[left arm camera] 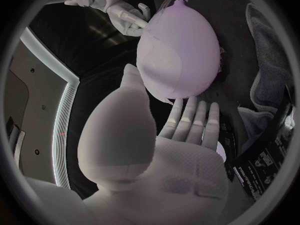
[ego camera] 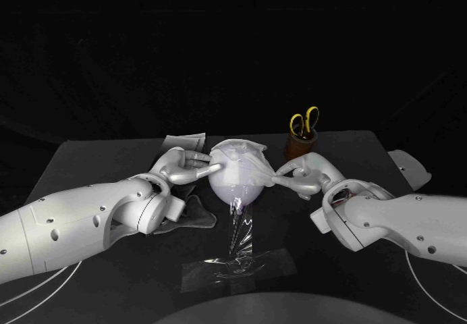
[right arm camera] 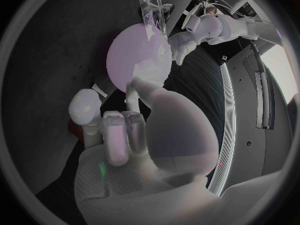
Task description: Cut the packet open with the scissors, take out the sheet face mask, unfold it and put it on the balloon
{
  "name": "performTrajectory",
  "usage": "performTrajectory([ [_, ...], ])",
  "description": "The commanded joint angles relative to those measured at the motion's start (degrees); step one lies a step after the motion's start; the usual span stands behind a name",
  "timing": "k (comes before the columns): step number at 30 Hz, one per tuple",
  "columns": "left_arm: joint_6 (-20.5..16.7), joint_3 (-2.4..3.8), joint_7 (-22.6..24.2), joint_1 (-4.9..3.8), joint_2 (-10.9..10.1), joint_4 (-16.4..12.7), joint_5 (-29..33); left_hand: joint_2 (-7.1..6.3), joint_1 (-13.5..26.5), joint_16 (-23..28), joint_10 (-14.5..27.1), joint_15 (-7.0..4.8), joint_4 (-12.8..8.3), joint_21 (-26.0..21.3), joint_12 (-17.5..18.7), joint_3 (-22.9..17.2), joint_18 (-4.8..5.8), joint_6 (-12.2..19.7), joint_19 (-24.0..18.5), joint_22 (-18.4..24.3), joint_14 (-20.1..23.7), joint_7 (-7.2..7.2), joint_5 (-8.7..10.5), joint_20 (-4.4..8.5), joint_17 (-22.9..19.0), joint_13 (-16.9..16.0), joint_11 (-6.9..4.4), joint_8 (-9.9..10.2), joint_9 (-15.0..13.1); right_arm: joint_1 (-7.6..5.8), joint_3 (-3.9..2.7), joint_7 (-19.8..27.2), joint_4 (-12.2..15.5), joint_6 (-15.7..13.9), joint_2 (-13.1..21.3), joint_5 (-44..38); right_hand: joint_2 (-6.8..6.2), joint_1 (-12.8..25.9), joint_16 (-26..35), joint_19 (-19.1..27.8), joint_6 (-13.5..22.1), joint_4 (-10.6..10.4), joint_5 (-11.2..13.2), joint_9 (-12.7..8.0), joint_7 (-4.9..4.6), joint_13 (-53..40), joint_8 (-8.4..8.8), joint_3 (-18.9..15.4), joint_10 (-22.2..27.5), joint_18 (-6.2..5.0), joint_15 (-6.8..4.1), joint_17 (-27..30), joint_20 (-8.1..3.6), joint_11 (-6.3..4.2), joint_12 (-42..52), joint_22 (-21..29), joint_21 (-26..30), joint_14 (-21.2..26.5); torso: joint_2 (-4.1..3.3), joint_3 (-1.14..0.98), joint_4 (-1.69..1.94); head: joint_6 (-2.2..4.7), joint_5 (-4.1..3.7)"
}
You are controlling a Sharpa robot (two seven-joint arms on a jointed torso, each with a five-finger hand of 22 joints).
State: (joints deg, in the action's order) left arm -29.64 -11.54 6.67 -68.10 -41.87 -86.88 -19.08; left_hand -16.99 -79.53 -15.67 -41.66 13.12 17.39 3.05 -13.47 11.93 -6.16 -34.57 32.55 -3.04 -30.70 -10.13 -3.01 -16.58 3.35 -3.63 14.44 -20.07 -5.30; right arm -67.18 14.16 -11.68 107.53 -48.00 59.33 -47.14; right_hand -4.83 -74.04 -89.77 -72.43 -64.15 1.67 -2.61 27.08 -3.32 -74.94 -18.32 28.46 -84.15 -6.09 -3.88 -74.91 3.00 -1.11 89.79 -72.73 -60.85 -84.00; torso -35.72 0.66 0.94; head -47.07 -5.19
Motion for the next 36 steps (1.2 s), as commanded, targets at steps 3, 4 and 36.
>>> performTrajectory([
  [3,-1.5,0.08,-4.8,-0.02,0.9,0.5,-3.2,0.08,-1.0,-1.0,0.0,-0.07,0.0,0.0,0.1,0.0,0.99,-0.2,-0.5,-0.1,-2.8,-6.83,-0.15,-0.02,0.4,-0.2,0.05,-0.2,-0.1,0.01,-0.01,0.7,0.1,0.3,-0.1,-0.1,0.22,-0.5,-0.2,-0.4,-1.2,0.3,-0.2,0.2,0.71,-15.1,-0.20,0.0,-5.8,-0.48,-0.59,-15.1,0.06,-0.43,0.2,0.0,0.0,-6.0,-0.03,0.01,0.04,-0.04,-0.09],
  [4,-1.6,0.09,-5.5,-0.02,1.0,0.6,-3.7,0.22,-1.2,-1.3,-0.2,-0.12,-0.1,0.1,0.0,-0.1,0.99,-0.9,-0.4,-0.1,-3.5,-6.83,-0.14,-0.02,0.6,-0.2,0.01,-0.6,-0.3,0.01,-0.01,0.8,0.1,0.2,-0.1,-0.1,0.22,-0.5,-0.2,-0.4,-1.2,0.3,-0.2,0.2,0.71,-15.1,-0.20,0.0,-5.8,-0.48,-0.59,-15.1,0.06,-0.43,0.2,0.0,0.0,-6.0,-0.01,0.03,0.02,-0.10,-0.10],
  [36,-3.5,0.43,-11.9,-0.05,3.1,2.4,-6.9,4.44,-5.1,-2.5,-2.1,-0.80,-0.2,1.1,-2.0,-4.7,0.55,-2.1,1.7,-0.7,-9.1,-6.72,0.10,0.02,1.4,-0.3,-0.41,-3.8,-1.5,-0.08,-0.02,0.4,-1.3,1.0,0.6,-0.5,0.22,-0.4,-0.2,-0.4,-1.2,0.4,-0.2,0.3,0.71,-15.1,-0.25,0.1,-5.8,-0.44,-0.59,-15.1,0.04,-0.43,0.2,-0.1,-0.1,-6.0,0.01,0.02,0.04,-0.34,-0.62],
])
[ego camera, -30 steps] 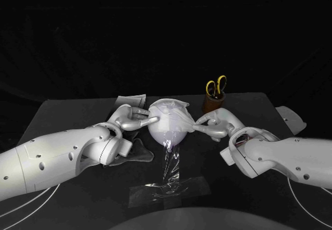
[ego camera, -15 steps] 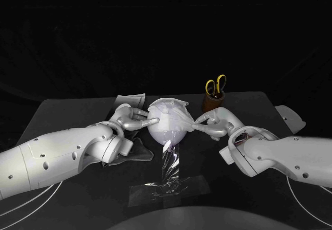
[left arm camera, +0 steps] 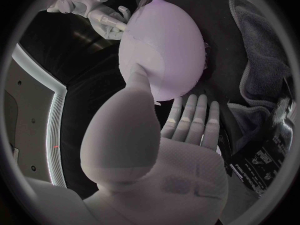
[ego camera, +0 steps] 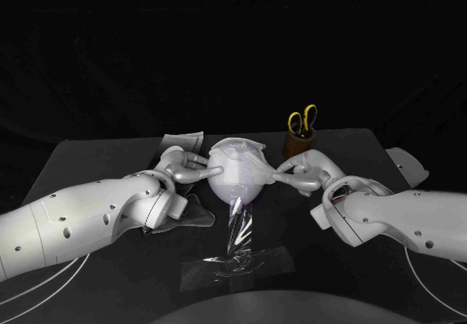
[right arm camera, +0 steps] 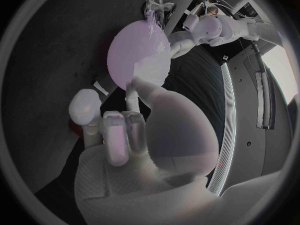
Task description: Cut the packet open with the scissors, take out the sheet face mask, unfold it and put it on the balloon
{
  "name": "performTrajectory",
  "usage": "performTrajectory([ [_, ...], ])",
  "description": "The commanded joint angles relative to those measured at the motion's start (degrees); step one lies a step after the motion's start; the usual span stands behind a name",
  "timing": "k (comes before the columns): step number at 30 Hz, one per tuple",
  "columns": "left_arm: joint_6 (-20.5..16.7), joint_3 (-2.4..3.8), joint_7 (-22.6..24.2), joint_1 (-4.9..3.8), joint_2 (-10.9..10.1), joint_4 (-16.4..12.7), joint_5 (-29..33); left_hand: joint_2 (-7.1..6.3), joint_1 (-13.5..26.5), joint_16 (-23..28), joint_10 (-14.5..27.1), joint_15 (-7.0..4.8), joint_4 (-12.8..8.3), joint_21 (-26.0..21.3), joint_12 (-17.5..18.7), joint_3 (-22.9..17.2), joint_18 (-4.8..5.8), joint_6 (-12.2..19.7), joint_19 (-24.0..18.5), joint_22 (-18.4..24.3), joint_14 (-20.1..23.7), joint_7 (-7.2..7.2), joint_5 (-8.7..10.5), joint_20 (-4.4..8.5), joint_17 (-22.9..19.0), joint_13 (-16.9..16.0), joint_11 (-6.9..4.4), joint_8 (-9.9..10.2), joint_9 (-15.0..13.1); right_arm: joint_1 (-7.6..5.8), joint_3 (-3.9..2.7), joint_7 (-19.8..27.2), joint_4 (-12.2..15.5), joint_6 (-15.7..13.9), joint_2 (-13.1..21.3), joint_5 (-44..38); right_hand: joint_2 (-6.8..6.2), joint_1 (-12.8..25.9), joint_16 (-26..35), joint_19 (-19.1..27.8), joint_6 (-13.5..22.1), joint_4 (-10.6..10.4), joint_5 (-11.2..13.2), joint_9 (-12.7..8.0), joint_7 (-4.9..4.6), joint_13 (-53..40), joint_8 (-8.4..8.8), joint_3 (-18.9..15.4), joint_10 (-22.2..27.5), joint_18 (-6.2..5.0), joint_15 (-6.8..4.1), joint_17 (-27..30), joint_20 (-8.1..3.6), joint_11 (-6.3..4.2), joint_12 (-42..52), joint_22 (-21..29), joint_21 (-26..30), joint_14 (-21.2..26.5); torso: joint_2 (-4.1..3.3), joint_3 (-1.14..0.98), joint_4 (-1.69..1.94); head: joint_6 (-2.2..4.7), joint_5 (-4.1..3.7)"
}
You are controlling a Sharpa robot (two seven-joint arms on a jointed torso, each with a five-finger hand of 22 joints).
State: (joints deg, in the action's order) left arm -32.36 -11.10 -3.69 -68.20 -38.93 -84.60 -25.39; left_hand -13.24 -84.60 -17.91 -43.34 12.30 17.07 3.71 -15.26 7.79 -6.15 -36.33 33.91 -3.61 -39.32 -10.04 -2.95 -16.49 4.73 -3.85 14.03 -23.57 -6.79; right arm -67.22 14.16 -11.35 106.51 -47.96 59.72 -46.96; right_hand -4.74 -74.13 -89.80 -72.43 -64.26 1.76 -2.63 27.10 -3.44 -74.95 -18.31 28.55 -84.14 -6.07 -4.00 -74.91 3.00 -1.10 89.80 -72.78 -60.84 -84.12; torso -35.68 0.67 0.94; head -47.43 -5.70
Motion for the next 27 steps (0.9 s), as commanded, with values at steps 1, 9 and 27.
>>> performTrajectory([
  [1,-0.8,0.00,-1.6,0.05,0.2,0.2,-0.6,0.69,0.0,-0.2,-0.4,0.02,0.1,0.4,-0.2,-0.6,0.54,-0.4,0.4,-0.1,-0.5,-6.81,0.04,-0.07,0.1,-0.1,-0.01,-0.3,0.0,-0.07,-0.01,0.1,-0.4,1.0,0.3,-0.7,0.13,-0.3,-0.2,-0.4,-1.1,0.3,-0.2,0.2,0.82,-15.1,-0.26,0.0,-5.9,-0.46,-0.46,-15.1,0.04,-0.44,0.2,-0.1,-0.1,-5.9,-0.01,0.01,0.01,0.02,-0.12],
  [9,-1.2,0.08,-1.9,0.04,0.4,0.5,-0.4,0.90,0.0,-0.2,-0.5,0.00,0.1,0.4,-0.3,-0.9,0.52,-0.4,0.4,-0.1,-0.6,-6.80,0.05,-0.08,0.1,-0.1,-0.02,-0.4,0.0,-0.19,-0.01,-0.2,-0.7,1.3,0.9,-0.9,0.11,-0.3,-0.2,-0.5,-1.1,0.3,-0.2,0.2,0.83,-15.1,-0.26,0.0,-5.9,-0.45,-0.46,-15.1,0.04,-0.44,0.2,-0.1,-0.2,-5.9,-0.04,0.03,0.02,-0.04,-0.23],
  [27,-1.2,0.13,-2.9,0.03,1.2,1.4,-0.5,1.02,0.0,-0.2,-0.5,-0.01,0.1,0.4,-0.4,-1.1,0.50,-0.4,0.3,-0.1,-0.6,-6.81,0.06,-0.07,0.1,-0.1,-0.03,-0.5,-0.1,-0.37,-0.01,-0.1,0.2,1.7,1.4,-0.8,0.09,-0.3,-0.2,-0.5,-1.1,0.4,-0.2,0.3,0.83,-15.1,-0.27,0.1,-5.9,-0.44,-0.46,-15.1,0.04,-0.44,0.2,-0.2,-0.2,-5.9,-0.07,-0.01,0.05,-0.12,-0.24],
])
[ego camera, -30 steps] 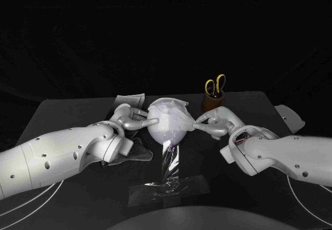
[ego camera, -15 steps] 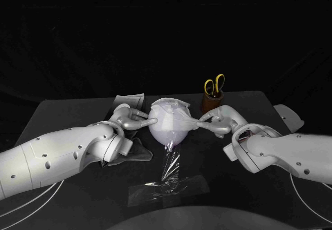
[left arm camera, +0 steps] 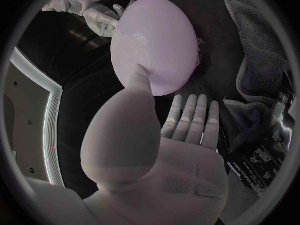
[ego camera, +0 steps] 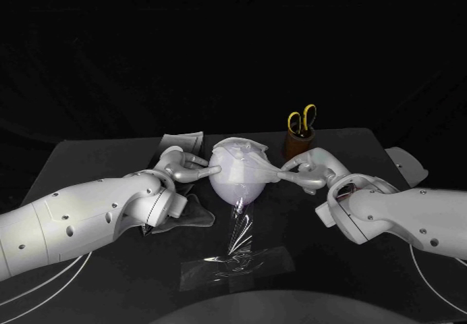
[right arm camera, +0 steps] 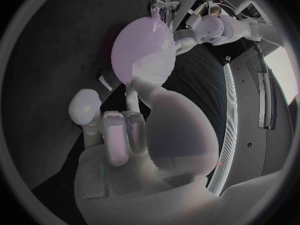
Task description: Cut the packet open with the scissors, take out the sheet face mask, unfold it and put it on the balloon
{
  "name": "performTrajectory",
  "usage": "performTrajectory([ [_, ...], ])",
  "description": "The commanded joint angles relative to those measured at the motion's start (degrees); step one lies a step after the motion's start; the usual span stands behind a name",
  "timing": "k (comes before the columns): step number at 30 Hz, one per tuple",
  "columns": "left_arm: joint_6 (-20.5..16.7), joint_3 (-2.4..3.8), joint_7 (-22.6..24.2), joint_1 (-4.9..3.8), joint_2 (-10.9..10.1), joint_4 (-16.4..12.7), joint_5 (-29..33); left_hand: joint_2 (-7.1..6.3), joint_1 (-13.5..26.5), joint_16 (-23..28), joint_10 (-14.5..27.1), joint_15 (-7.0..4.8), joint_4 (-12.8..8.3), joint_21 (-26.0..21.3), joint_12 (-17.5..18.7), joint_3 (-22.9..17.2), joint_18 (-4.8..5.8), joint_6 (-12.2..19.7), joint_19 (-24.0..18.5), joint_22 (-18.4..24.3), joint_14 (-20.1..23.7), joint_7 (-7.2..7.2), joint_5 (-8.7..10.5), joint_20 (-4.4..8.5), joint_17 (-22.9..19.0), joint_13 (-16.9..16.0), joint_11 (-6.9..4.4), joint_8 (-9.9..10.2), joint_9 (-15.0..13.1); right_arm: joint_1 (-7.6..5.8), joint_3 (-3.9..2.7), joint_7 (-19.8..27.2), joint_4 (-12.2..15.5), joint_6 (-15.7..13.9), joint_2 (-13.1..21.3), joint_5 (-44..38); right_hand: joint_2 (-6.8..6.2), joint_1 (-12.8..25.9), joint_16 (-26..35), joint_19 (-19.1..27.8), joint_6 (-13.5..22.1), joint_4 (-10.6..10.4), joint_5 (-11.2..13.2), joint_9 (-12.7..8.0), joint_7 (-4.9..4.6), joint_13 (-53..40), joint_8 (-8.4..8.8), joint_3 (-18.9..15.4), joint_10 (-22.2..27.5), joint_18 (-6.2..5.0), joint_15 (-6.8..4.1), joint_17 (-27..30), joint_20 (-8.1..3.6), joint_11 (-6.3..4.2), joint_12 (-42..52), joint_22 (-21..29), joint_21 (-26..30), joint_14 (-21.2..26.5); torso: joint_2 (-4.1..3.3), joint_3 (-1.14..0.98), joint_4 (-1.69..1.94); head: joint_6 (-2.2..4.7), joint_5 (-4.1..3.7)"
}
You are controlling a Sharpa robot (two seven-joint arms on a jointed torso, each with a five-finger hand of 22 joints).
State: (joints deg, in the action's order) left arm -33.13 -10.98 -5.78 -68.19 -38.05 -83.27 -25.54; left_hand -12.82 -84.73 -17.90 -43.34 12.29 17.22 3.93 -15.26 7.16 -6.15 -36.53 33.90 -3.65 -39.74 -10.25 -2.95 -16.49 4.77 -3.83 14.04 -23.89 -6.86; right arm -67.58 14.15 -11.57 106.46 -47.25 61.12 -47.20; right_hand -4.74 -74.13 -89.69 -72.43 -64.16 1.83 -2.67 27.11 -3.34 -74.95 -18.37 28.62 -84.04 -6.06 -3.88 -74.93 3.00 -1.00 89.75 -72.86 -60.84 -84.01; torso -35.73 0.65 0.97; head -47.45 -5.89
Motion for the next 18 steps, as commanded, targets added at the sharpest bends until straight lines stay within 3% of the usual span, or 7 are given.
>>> performTrajectory([
  [1,-0.4,0.01,-0.9,0.01,0.4,0.1,-0.4,0.60,0.1,-0.2,-0.5,0.00,-0.1,0.2,-0.4,-0.4,0.50,-0.2,0.3,-0.1,-0.2,-6.61,0.05,-0.08,0.0,-0.1,-0.03,-0.2,0.0,-0.01,-0.01,0.2,0.3,1.0,0.0,-0.6,0.09,-0.3,-0.3,-0.5,-1.2,0.3,-0.1,0.2,0.72,-15.1,-0.21,0.0,-6.0,-0.45,-0.58,-15.1,0.04,-0.54,0.3,-0.1,-0.2,-6.0,-0.01,0.02,0.01,-0.11,0.00],
  [18,-0.4,-0.01,-1.5,0.02,0.8,1.0,-0.7,0.95,-0.2,-0.2,-0.7,-0.06,-0.1,0.2,-0.6,-0.9,0.47,-0.4,0.3,0.0,-0.5,-6.58,0.07,-0.08,0.1,-0.1,-0.07,-0.5,-0.1,-0.23,-0.01,0.2,-0.6,1.7,0.4,-0.7,0.06,-0.3,-0.3,-0.5,-1.2,0.4,-0.1,0.3,0.72,-15.1,-0.22,0.0,-6.0,-0.44,-0.58,-15.1,0.04,-0.54,0.3,-0.1,-0.2,-6.0,0.00,0.02,0.01,0.07,-0.11],
])
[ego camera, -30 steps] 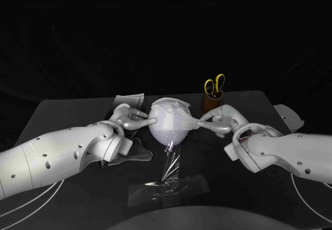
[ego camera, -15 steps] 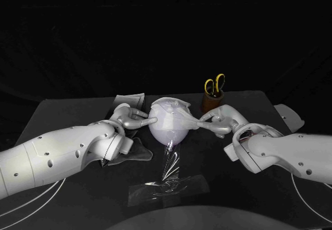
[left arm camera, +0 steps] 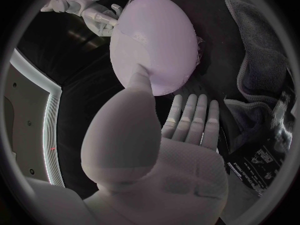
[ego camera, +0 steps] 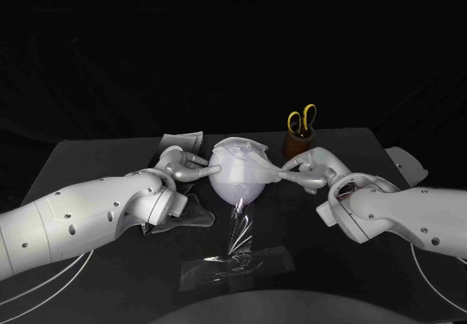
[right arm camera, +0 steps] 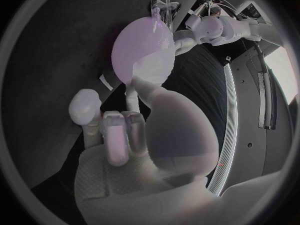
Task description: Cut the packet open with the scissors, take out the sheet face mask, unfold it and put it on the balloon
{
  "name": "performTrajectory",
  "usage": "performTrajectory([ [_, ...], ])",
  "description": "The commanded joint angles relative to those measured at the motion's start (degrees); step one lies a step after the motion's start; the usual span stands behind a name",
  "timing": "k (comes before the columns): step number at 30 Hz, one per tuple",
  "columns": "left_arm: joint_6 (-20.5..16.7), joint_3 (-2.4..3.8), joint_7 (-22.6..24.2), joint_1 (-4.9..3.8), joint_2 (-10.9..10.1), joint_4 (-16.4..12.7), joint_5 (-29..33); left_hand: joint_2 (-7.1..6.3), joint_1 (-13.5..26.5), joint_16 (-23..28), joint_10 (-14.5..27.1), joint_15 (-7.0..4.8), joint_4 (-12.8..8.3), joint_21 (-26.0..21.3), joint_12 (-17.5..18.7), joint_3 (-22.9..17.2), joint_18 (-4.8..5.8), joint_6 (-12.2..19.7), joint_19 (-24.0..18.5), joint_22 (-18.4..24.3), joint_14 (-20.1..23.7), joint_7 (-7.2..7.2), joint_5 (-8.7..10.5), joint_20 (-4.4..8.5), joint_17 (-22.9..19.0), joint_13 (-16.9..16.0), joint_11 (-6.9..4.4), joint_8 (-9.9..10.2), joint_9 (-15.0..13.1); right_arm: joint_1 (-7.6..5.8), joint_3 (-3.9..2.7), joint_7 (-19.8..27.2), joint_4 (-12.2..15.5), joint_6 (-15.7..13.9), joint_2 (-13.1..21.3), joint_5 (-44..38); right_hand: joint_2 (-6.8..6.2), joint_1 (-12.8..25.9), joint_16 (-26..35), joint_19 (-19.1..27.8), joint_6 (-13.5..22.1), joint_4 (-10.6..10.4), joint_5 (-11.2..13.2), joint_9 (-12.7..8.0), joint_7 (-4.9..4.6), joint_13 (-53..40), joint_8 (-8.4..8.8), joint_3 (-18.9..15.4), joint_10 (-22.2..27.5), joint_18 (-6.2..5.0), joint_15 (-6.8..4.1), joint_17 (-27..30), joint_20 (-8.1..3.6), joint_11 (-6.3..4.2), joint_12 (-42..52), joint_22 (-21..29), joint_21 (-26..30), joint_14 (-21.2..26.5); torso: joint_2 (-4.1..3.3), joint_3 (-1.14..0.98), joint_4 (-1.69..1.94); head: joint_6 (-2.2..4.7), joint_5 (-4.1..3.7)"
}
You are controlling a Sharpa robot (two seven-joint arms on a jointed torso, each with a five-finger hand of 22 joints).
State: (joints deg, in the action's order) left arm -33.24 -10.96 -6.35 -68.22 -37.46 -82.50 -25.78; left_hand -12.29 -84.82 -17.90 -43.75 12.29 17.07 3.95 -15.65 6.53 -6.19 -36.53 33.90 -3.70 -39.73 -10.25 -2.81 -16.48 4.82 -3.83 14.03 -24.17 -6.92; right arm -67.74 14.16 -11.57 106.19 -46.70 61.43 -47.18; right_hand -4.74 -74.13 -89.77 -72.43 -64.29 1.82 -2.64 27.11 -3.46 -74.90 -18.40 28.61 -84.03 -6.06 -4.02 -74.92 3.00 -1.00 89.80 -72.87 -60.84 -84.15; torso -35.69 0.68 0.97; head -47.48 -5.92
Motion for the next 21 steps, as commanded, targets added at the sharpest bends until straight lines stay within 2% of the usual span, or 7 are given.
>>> performTrajectory([
  [1,-0.2,-0.04,-1.0,0.05,0.2,0.3,-0.5,0.42,-0.1,-0.2,-0.3,-0.06,0.1,0.2,-0.2,-0.3,0.51,-0.4,0.3,0.0,-0.5,-6.58,-0.07,-0.09,0.1,-0.1,-0.07,-0.2,-0.1,-0.10,-0.02,0.2,-0.4,1.2,0.1,-0.8,0.06,-0.3,-0.2,-0.5,-1.1,0.4,-0.2,0.3,0.85,-15.1,-0.20,0.0,-6.0,-0.45,-0.44,-15.1,0.04,-0.54,0.2,-0.1,-0.2,-5.9,-0.03,0.00,0.01,0.10,-0.08],
  [21,-0.1,-0.07,-2.3,0.05,1.2,1.5,-1.4,0.43,-0.2,-0.2,-0.3,-0.06,0.1,0.2,-0.2,-0.5,0.51,-0.4,0.2,0.0,-0.5,-6.60,-0.06,-0.09,0.1,-0.1,-0.06,-0.3,-0.1,-0.94,-0.01,-0.4,-3.0,3.3,1.1,-1.6,0.02,-0.2,-0.2,-0.6,-1.1,0.4,-0.1,0.3,0.85,-15.1,-0.21,0.1,-6.0,-0.42,-0.44,-15.1,0.03,-0.54,0.2,-0.2,-0.3,-5.9,-0.02,0.01,-0.02,0.16,-0.13],
])
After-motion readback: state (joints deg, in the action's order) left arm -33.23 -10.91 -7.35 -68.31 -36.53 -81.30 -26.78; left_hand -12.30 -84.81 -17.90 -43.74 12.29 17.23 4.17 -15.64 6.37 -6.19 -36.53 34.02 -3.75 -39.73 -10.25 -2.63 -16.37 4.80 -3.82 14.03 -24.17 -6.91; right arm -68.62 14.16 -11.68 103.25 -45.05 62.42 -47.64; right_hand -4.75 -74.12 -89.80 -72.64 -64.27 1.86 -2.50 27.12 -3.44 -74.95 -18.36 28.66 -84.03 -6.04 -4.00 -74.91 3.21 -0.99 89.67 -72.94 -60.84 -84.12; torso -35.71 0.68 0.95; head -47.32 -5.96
